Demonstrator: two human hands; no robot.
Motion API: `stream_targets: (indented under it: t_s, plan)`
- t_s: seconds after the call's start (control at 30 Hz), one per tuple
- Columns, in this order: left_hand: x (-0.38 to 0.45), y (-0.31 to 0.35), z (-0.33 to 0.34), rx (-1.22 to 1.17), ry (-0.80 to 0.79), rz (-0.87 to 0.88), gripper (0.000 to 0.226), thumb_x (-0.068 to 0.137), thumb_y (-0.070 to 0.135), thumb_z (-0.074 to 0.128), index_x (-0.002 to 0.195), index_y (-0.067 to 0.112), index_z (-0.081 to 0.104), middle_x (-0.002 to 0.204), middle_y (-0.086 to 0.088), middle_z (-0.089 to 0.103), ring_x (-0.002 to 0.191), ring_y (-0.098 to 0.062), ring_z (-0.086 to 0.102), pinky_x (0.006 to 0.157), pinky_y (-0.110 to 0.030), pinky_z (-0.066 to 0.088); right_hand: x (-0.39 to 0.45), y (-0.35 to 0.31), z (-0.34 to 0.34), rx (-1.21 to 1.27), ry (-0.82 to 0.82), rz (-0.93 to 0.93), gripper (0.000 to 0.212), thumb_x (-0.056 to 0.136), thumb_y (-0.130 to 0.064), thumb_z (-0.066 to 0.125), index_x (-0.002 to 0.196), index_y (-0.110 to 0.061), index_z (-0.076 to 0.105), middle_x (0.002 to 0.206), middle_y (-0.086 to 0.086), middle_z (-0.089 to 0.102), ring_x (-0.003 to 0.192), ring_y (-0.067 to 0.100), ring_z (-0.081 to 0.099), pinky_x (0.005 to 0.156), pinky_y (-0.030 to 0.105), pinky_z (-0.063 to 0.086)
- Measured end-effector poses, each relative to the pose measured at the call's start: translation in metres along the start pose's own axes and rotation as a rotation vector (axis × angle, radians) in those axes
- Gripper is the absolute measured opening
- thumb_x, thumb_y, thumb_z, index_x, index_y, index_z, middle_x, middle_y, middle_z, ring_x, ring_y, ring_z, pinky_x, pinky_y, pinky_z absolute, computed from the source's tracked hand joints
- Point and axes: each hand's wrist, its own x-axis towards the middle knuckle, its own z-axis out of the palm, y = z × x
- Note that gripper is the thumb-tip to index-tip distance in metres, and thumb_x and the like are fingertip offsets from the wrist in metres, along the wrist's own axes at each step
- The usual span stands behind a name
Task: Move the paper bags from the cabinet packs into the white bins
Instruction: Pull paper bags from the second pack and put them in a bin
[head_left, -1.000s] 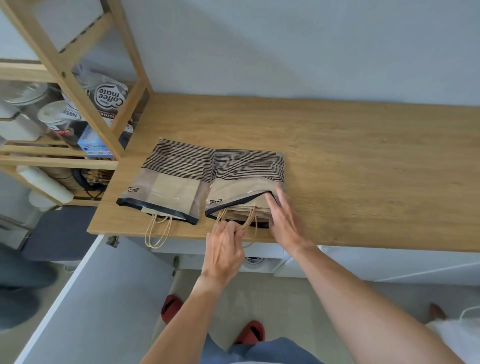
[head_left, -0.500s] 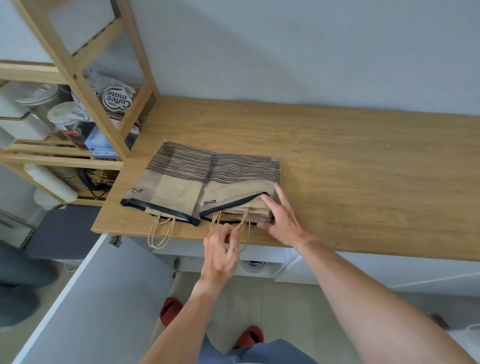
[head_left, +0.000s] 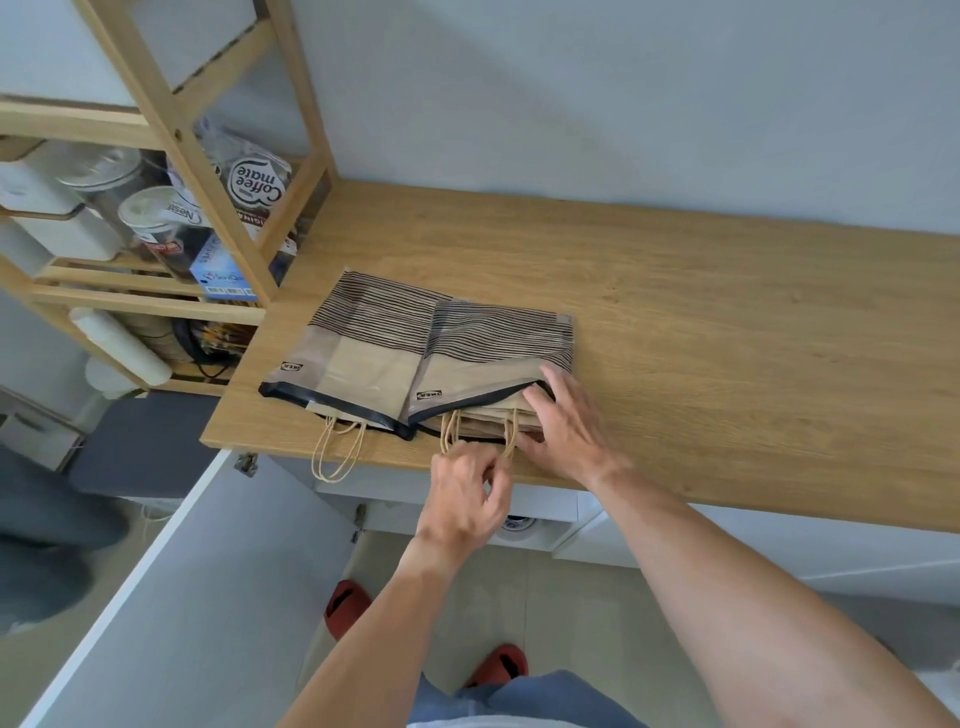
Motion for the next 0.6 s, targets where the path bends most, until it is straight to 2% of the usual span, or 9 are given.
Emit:
stream_targets:
  t_s: [0.07, 0.17, 0.27, 0.33, 0.4, 0.47, 0.5, 0.6]
  plan:
    - [0.006, 0.001, -0.002, 0.014, -0.009, 0.019, 0.033, 0.089, 0.026, 0.040, 0.059, 0.022, 0.027, 0.049, 0.010, 0.026, 0.048, -0.002, 0.027, 0.054, -0.032, 0.027, -0.001, -0.004, 0.001, -0.028, 0.027, 0.017, 0.058, 0.082, -0.056, 0.054, 0.120, -0.013, 0.056, 0.154, 0.022, 0.028, 0.139, 0.041, 0.030, 0.105, 0.058, 0.037]
    - [0.005, 0.002, -0.005, 0.002, -0.028, 0.051, 0.031, 0.088, 0.024, 0.042, 0.060, 0.023, 0.027, 0.049, 0.010, 0.026, 0.048, -0.002, 0.029, 0.056, -0.030, 0.026, -0.001, -0.011, 0.000, -0.095, -0.011, 0.039, 0.070, 0.075, -0.063, 0.063, 0.122, -0.012, 0.052, 0.159, 0.023, 0.015, 0.140, 0.044, 0.026, 0.106, 0.061, 0.034]
    - [0.001, 0.003, -0.002, -0.013, -0.055, 0.072, 0.031, 0.087, 0.022, 0.043, 0.059, 0.018, 0.032, 0.051, 0.008, 0.033, 0.049, -0.009, 0.030, 0.053, -0.032, 0.032, -0.002, -0.014, 0.003, -0.132, -0.046, 0.047, 0.069, 0.082, -0.068, 0.056, 0.124, -0.013, 0.053, 0.161, 0.025, 0.007, 0.142, 0.048, 0.022, 0.106, 0.067, 0.031]
    - [-0.002, 0.000, -0.001, -0.002, -0.088, 0.077, 0.031, 0.086, 0.022, 0.045, 0.058, 0.014, 0.037, 0.051, 0.006, 0.039, 0.050, -0.014, 0.034, 0.052, -0.036, 0.038, -0.006, -0.015, 0.004, -0.112, -0.066, 0.049, 0.066, 0.085, -0.069, 0.052, 0.122, -0.015, 0.055, 0.161, 0.023, 0.009, 0.142, 0.048, 0.022, 0.102, 0.065, 0.038]
    - [-0.005, -0.006, -0.003, 0.000, -0.132, 0.083, 0.028, 0.085, 0.023, 0.046, 0.059, 0.017, 0.038, 0.054, 0.008, 0.039, 0.052, -0.013, 0.035, 0.056, -0.033, 0.037, -0.007, -0.015, 0.005, -0.065, -0.088, 0.058, 0.063, 0.088, -0.069, 0.050, 0.123, -0.016, 0.057, 0.160, 0.019, 0.011, 0.143, 0.045, 0.021, 0.094, 0.058, 0.050]
    - [-0.007, -0.011, -0.006, -0.002, -0.177, 0.119, 0.027, 0.084, 0.023, 0.047, 0.060, 0.021, 0.036, 0.054, 0.010, 0.037, 0.052, -0.007, 0.033, 0.058, -0.028, 0.031, -0.005, -0.014, 0.004, -0.049, -0.101, 0.034, 0.057, 0.092, -0.060, 0.050, 0.132, -0.019, 0.052, 0.159, 0.016, 0.012, 0.142, 0.044, 0.022, 0.087, 0.053, 0.056]
    - [-0.006, -0.013, -0.009, 0.003, -0.200, 0.142, 0.028, 0.084, 0.022, 0.048, 0.059, 0.021, 0.036, 0.053, 0.012, 0.036, 0.050, -0.005, 0.033, 0.058, -0.026, 0.029, -0.004, -0.012, 0.005, -0.049, -0.100, 0.017, 0.053, 0.095, -0.048, 0.054, 0.139, -0.021, 0.046, 0.159, 0.015, 0.011, 0.142, 0.044, 0.022, 0.085, 0.052, 0.057]
    - [0.002, -0.018, -0.020, 0.102, -0.174, 0.223, 0.030, 0.084, 0.022, 0.053, 0.056, 0.020, 0.042, 0.055, 0.014, 0.036, 0.052, -0.002, 0.032, 0.054, -0.027, 0.037, -0.006, -0.012, 0.007, -0.060, -0.077, 0.031, 0.066, 0.089, -0.011, 0.059, 0.148, -0.027, 0.032, 0.157, 0.017, 0.011, 0.140, 0.047, 0.022, 0.089, 0.058, 0.052]
